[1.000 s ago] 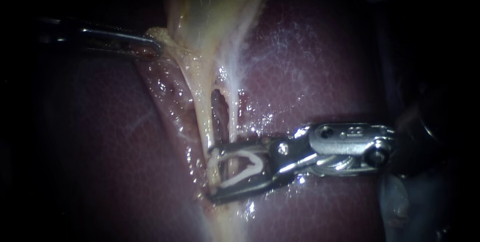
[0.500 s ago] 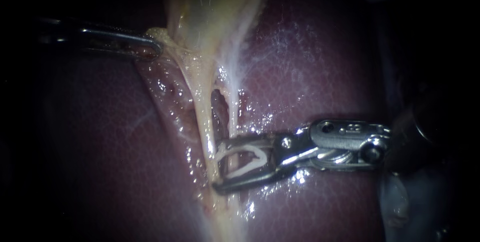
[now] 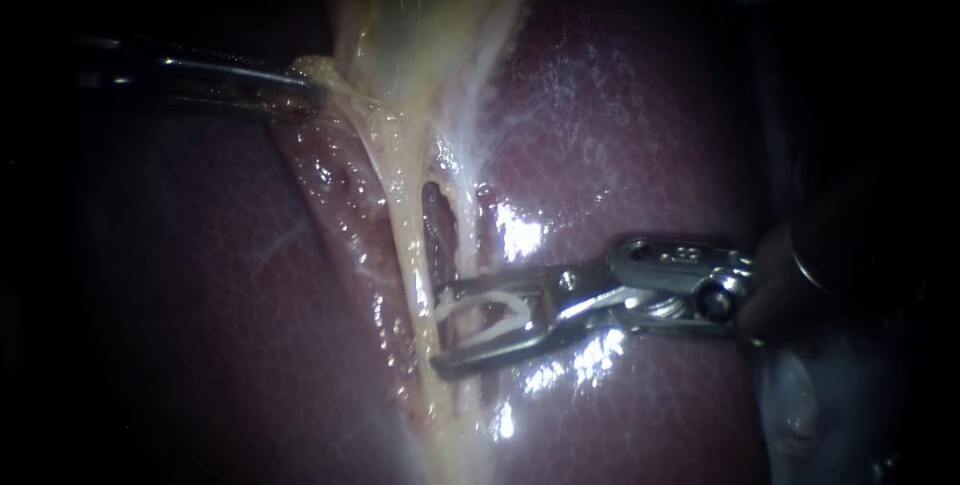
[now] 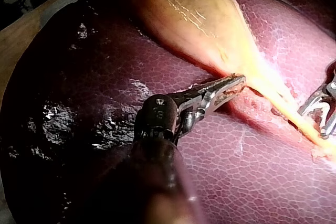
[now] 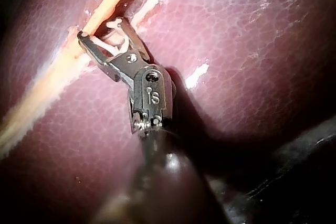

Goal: Clipping first clip left tube

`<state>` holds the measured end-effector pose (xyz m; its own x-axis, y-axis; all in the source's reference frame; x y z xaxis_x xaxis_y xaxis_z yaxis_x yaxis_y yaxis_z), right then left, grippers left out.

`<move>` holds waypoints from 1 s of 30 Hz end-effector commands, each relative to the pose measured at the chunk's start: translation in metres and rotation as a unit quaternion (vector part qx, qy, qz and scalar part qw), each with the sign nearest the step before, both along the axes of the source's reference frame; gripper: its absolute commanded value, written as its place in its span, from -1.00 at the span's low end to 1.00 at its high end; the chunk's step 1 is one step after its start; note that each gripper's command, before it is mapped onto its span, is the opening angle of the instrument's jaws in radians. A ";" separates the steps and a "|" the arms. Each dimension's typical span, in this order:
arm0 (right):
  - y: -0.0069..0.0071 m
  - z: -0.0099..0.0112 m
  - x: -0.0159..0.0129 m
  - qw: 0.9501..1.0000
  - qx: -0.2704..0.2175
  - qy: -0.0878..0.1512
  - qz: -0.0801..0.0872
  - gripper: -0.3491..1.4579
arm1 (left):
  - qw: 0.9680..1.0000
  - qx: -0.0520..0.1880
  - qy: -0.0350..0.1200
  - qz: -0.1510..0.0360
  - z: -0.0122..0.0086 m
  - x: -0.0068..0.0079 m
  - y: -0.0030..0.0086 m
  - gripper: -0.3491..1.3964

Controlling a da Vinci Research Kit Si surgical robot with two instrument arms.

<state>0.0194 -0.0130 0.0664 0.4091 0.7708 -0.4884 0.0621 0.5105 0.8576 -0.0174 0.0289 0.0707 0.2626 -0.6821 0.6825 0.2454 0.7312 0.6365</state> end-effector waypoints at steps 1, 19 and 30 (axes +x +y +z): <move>-0.0001 0.0001 0.0002 1.000 0.009 0.004 0.001 -0.07 | 1.000 0.000 0.000 0.000 0.0000 0.0000 0.0000 -1.00; -0.0018 -0.0019 0.0038 0.988 0.098 0.115 -0.013 -0.07 | 1.000 0.000 0.000 0.000 0.0000 0.0000 0.0000 -1.00; -0.0012 -0.0064 0.0045 0.984 0.113 0.140 -0.009 -0.13 | 1.000 0.000 0.000 0.000 0.0001 0.0000 0.0000 -1.00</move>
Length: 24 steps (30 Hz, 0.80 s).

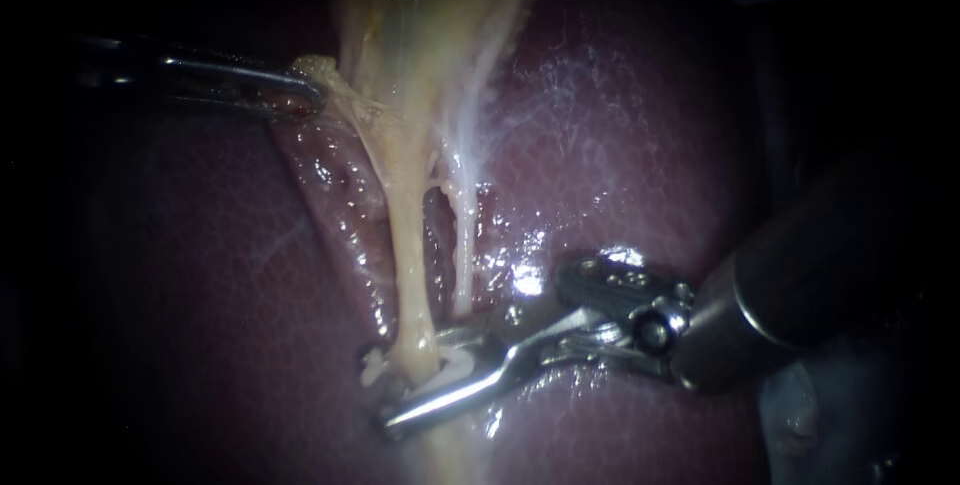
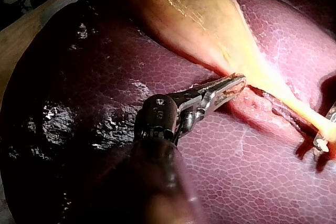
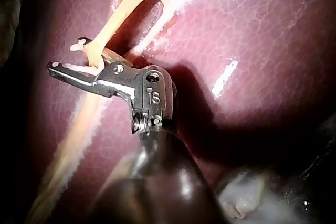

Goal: Clipping first clip left tube

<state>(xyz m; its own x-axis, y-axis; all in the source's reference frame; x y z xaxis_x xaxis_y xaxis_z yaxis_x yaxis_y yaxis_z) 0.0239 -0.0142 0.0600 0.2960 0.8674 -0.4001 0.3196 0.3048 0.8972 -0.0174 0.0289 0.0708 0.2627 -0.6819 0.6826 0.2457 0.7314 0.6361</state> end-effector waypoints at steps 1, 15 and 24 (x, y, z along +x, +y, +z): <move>0.0001 0.0000 0.0000 1.000 0.000 0.000 0.000 -0.15 | 1.000 0.000 0.000 0.000 0.0000 0.0000 0.0000 -1.00; 0.0005 0.0008 -0.0003 1.000 0.000 0.000 -0.001 -0.80 | 1.000 0.000 0.000 0.000 0.0000 0.0000 0.0000 -1.00; 0.0004 0.0008 -0.0003 1.000 -0.001 -0.003 0.003 -1.00 | 1.000 0.000 0.000 0.000 0.0000 0.0000 0.0000 -1.00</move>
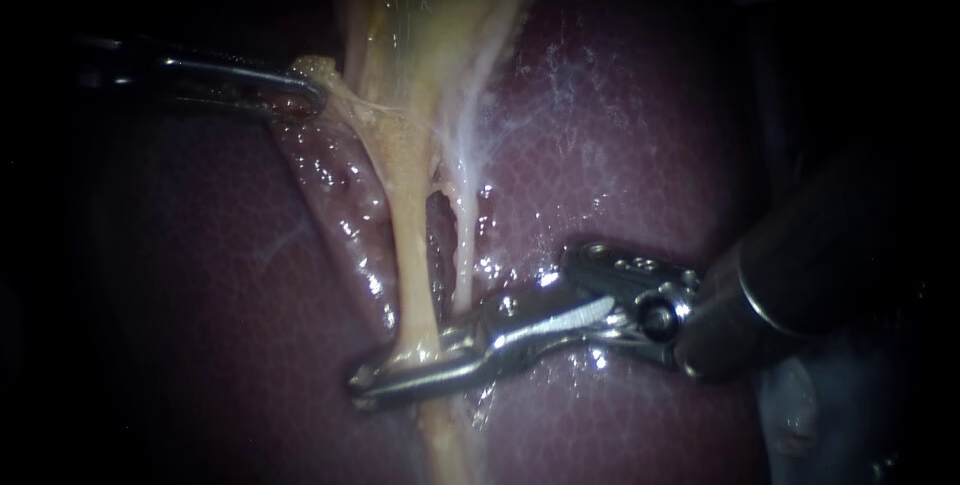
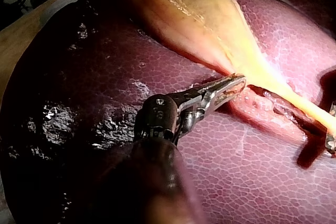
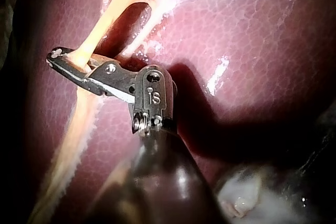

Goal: Clipping first clip left tube

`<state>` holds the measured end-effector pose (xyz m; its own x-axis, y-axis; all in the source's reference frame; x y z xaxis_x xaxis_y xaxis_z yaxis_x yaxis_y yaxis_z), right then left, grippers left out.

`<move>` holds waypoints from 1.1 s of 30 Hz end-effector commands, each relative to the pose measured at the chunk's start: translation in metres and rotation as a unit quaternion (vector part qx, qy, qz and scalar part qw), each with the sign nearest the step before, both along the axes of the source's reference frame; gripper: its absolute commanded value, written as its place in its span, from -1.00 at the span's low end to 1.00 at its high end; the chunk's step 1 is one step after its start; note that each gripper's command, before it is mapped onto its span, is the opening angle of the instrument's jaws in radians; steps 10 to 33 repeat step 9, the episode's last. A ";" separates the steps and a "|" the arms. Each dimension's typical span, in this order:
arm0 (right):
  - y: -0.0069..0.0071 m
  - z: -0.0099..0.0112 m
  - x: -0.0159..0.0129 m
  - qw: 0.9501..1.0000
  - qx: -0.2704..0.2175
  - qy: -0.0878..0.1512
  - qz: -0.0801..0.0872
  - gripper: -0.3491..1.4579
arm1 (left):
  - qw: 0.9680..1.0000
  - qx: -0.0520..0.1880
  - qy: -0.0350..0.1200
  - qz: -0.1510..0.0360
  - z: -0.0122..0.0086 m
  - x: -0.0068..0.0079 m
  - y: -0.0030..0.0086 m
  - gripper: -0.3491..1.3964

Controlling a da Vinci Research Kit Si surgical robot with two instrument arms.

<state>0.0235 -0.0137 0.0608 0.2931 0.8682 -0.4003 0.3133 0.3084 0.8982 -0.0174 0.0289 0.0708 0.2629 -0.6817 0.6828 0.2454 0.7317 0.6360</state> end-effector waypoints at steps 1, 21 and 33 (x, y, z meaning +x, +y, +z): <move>-0.0001 0.0000 0.0000 1.000 0.000 0.000 0.000 -1.00 | 1.000 0.000 0.000 0.000 0.0000 0.0000 0.0000 -1.00; -0.0001 0.0007 -0.0001 1.000 -0.002 0.000 0.000 -1.00 | 1.000 0.001 0.001 0.001 -0.0001 0.0001 0.0000 -1.00; -0.0001 0.0007 -0.0001 1.000 -0.002 0.000 0.000 -1.00 | 1.000 0.001 0.001 0.001 -0.0001 0.0001 0.0000 -1.00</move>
